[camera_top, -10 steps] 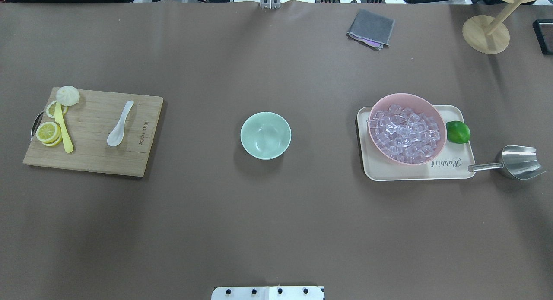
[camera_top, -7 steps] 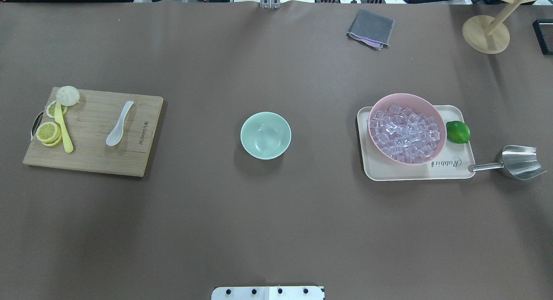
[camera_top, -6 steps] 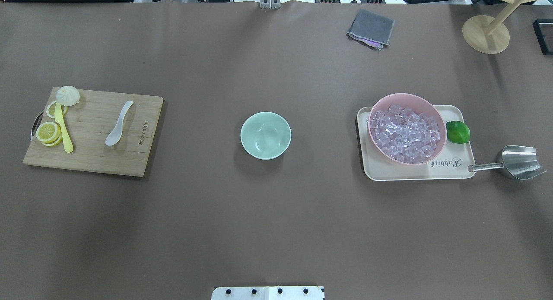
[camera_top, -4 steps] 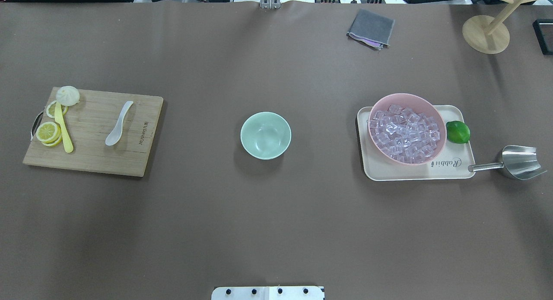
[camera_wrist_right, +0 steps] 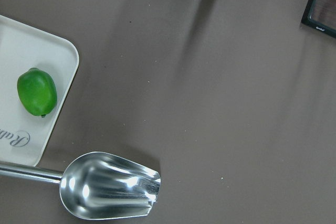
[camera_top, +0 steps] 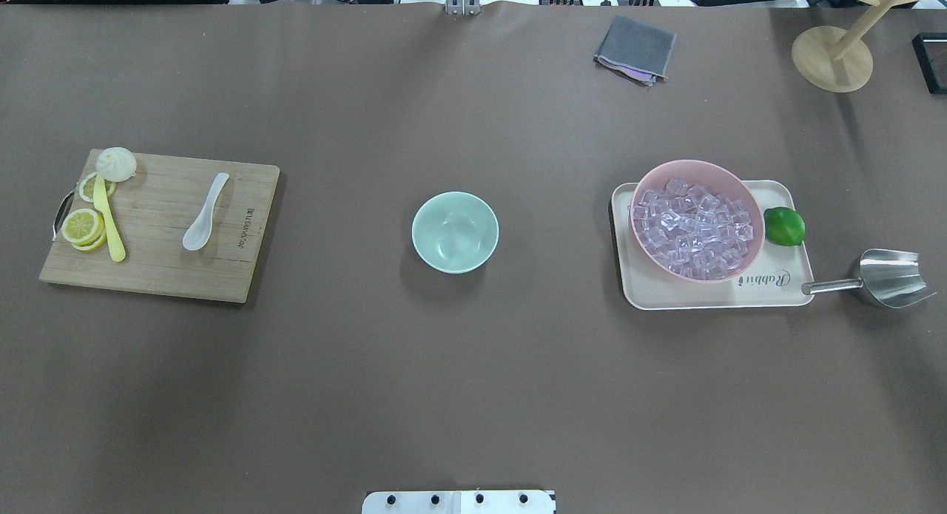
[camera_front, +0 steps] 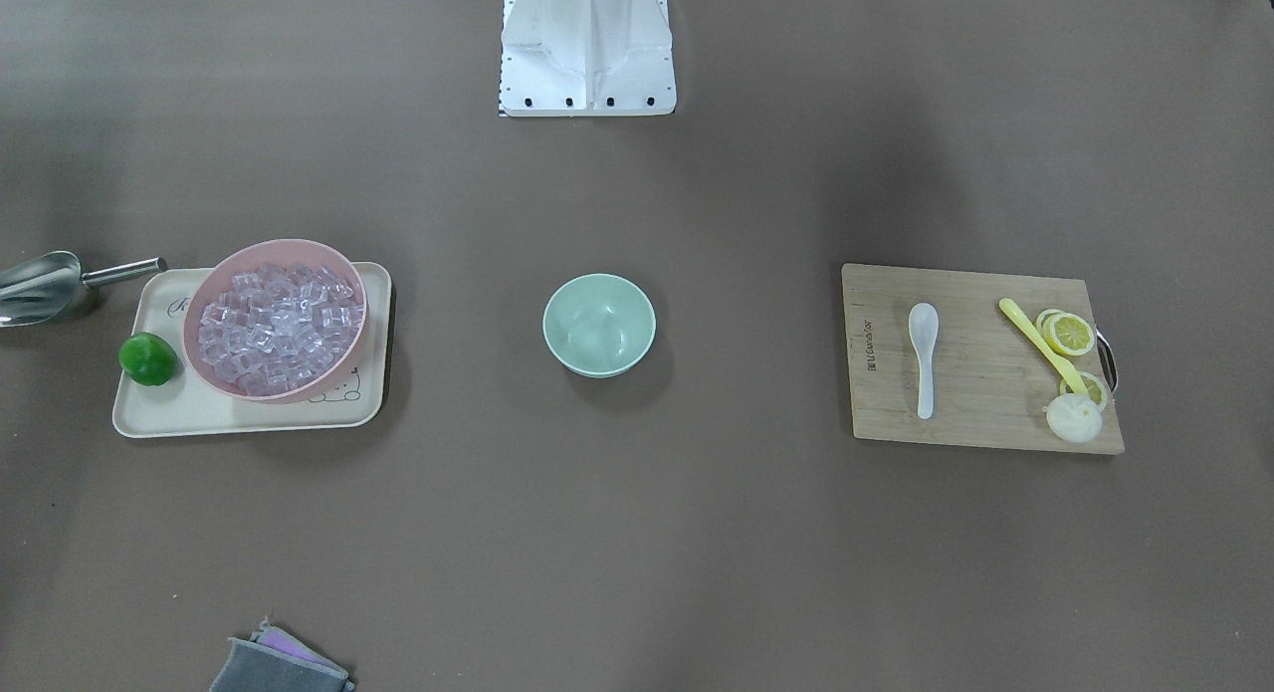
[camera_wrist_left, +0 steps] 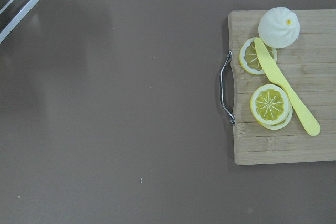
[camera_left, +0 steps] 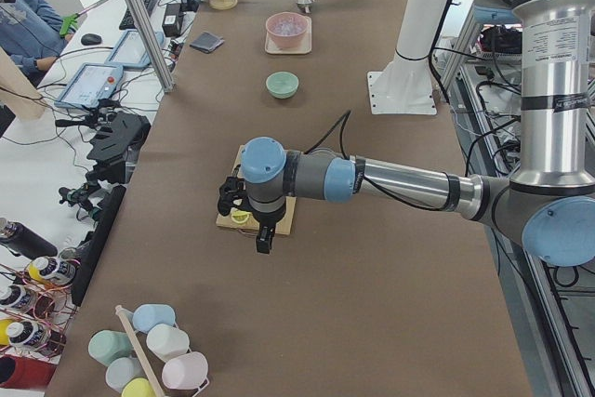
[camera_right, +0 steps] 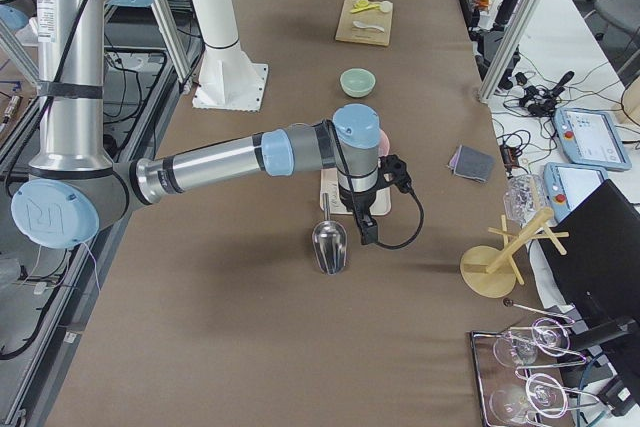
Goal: Put spoon and ice into bowl
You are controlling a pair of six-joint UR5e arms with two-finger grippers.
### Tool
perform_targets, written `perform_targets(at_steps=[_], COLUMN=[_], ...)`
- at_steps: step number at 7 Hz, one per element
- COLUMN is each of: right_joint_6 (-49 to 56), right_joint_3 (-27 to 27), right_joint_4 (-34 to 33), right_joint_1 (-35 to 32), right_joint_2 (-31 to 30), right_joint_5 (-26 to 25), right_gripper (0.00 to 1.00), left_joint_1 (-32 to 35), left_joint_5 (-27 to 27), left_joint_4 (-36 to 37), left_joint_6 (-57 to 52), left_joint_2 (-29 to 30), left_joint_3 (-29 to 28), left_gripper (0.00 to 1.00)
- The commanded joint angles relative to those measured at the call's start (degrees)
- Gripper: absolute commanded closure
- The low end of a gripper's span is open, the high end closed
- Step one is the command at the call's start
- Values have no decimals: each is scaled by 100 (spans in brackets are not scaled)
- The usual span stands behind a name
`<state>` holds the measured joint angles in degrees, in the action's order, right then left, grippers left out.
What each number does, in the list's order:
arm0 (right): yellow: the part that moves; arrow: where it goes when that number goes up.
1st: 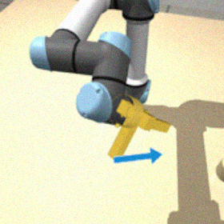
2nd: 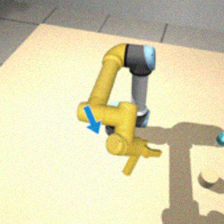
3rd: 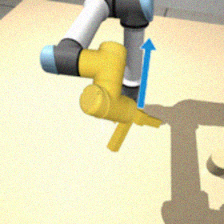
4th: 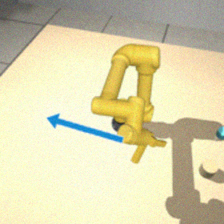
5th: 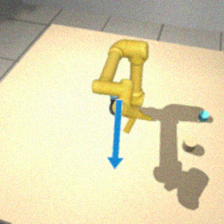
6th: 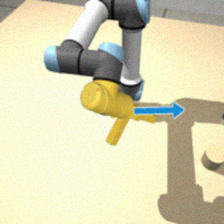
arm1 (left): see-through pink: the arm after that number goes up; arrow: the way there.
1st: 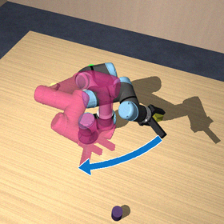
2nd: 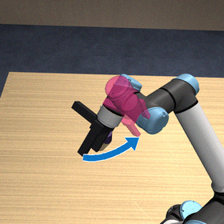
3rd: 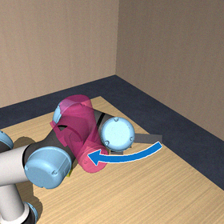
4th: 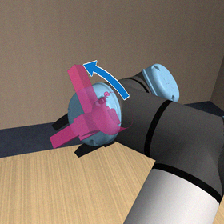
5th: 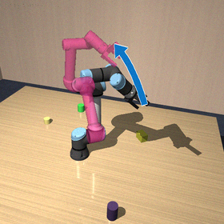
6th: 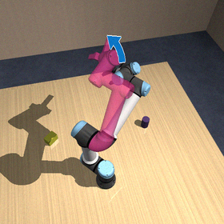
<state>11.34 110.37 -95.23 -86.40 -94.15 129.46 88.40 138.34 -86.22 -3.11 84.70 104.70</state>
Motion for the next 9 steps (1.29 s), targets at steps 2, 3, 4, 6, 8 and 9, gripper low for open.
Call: perform_targets(at_steps=[2,3,4,6,8,9], right_joint_6=[-9,-9,8,17,-461,-1214], right_joint_3=[2,2,-6,63,343,597], right_joint_4=[4,4,-4,13,4,4], right_joint_1=[0,0,0,0,113,454], right_joint_2=[19,37,37,45,150,255], right_joint_5=[1,70,115,465,475,493], right_gripper=[0,0,0,0,0,0], left_joint_1=[2,2,2,2,2,2], left_joint_5=[0,0,9,52,0,-96], left_joint_4=[-53,-201,-620,-983,-1256,-1266], left_joint_6=[3,-5,21,30,186,658], left_joint_2=[38,11,-59,-15,28,168], left_joint_3=[51,16,-45,-231,-309,-275], left_gripper=[1,1,1,1,1,1])
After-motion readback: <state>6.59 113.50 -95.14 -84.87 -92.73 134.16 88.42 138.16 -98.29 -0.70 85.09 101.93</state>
